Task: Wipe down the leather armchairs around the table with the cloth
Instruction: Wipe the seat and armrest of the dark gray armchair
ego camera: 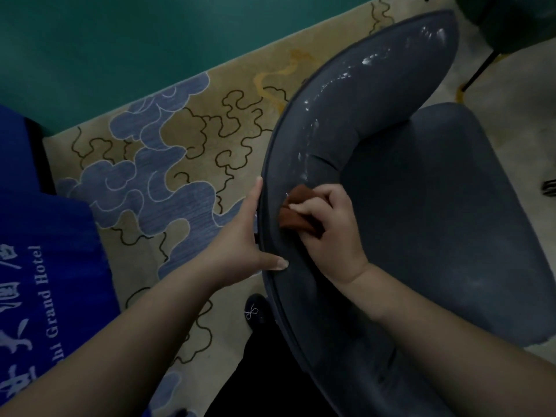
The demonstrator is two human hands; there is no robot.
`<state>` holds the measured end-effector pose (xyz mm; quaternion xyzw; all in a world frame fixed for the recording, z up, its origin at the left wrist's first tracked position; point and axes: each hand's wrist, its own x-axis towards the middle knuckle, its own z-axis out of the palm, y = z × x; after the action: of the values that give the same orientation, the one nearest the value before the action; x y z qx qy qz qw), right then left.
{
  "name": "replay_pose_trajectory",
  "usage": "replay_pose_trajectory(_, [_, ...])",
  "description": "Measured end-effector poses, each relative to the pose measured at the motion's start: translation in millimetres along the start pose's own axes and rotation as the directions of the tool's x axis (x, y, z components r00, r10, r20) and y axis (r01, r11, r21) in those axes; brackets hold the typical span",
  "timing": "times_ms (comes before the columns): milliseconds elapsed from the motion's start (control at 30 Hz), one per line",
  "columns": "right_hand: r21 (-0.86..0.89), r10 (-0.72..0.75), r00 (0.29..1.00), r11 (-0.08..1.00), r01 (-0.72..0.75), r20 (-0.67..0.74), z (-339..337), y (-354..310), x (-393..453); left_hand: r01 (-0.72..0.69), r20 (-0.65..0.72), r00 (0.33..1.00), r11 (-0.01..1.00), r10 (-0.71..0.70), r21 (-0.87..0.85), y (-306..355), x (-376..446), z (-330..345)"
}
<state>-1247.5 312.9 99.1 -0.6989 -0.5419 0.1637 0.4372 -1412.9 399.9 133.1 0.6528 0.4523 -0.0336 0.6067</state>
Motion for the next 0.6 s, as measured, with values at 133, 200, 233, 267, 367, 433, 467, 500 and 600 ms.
replay_pose_trajectory(133, [-0.066, 0.083, 0.995, 0.994, -0.087, -0.063, 10.4, -2.7, 32.4, -0.009, 0.009, 1.000, 1.000, 0.009, -0.014, 1.6, 0.7, -0.9])
replay_pose_trajectory(200, [-0.040, 0.122, 0.988, 0.991, -0.126, -0.093, 10.9, -5.2, 21.4, -0.009, 0.007, 1.000, 1.000, 0.009, -0.016, 3.7, 1.3, -1.2])
replay_pose_trajectory(233, [-0.035, 0.102, 0.991, 0.994, -0.105, -0.089, 9.4, -6.7, 10.2, -0.009, 0.005, 1.000, 1.000, 0.009, -0.018, 4.9, 1.9, -1.5])
replay_pose_trajectory(267, [-0.037, 0.064, 0.995, 0.997, -0.067, -0.071, 6.7, -9.2, -0.9, -0.009, 0.007, 1.000, 1.000, 0.009, -0.024, 6.3, 2.5, -1.9])
replay_pose_trajectory(367, [-0.054, 0.002, 1.000, 0.999, -0.001, 0.013, 0.5, -13.8, -2.6, -0.021, 0.010, 1.000, 0.999, 0.022, -0.032, 9.6, 4.9, -2.8])
replay_pose_trajectory(433, [-0.082, 0.015, 1.000, 0.997, -0.015, -0.001, 2.3, -14.0, 22.9, -0.026, 0.009, 1.000, 0.999, 0.027, -0.042, 10.9, 7.3, -3.7])
replay_pose_trajectory(467, [-0.111, 0.029, 0.999, 0.993, -0.032, -0.027, 5.2, -13.7, 36.7, -0.031, 0.008, 0.999, 0.998, 0.032, -0.050, 11.2, 8.9, -4.8])
replay_pose_trajectory(500, [-0.124, 0.058, 0.997, 0.990, -0.064, -0.056, 7.8, -13.2, 47.4, -0.039, 0.011, 0.999, 0.998, 0.040, -0.052, 11.3, 10.7, -6.4])
replay_pose_trajectory(600, [-0.100, 0.142, 0.985, 0.983, -0.152, -0.102, 10.4, -14.2, 38.7, -0.051, 0.035, 0.998, 0.997, 0.053, -0.055, 14.2, 19.2, -14.3])
